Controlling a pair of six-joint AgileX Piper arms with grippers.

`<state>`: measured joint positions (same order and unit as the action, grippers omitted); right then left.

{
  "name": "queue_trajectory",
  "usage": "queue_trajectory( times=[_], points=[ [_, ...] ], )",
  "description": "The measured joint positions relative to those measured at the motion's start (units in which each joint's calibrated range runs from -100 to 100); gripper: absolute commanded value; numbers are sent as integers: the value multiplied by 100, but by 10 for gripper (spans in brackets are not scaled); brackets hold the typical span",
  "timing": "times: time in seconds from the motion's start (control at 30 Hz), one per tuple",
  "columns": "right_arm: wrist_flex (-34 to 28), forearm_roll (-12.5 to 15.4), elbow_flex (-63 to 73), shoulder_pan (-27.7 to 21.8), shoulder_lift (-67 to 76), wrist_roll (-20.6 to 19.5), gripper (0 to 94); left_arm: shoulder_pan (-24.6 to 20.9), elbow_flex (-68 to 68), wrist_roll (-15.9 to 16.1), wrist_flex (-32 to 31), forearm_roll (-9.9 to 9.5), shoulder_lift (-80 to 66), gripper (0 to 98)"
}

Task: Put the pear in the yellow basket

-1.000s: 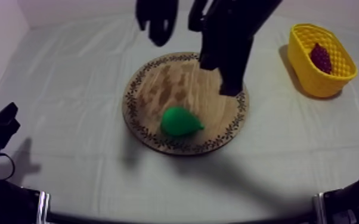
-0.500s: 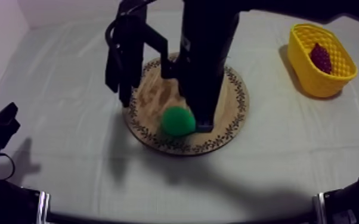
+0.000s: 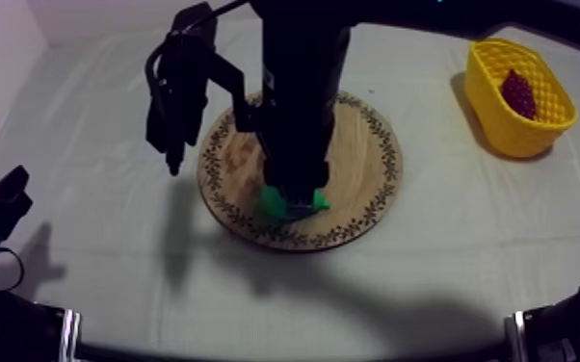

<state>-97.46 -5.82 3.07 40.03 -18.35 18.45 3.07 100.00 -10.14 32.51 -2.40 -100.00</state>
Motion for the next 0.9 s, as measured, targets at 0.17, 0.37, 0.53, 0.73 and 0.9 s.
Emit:
queue_trajectory(
  times=[0.17, 0.37, 0.53, 0.73, 0.9],
  points=[
    [17, -67, 1, -18, -19, 69, 665, 0, 0, 0, 0, 0, 0, 1],
    [201, -134, -74, -73, -50, 85, 684, 0, 0, 0, 0, 0, 0, 1],
    [422, -152, -190, -85, -206, 149, 687, 0, 0, 0, 0, 0, 0, 1],
    [763, -115, -232, -165, -535, 158, 682, 0, 0, 0, 0, 0, 0, 1],
    [1076, -65, -240, -225, -868, 159, 677, 0, 0, 0, 0, 0, 0, 1]
  ],
)
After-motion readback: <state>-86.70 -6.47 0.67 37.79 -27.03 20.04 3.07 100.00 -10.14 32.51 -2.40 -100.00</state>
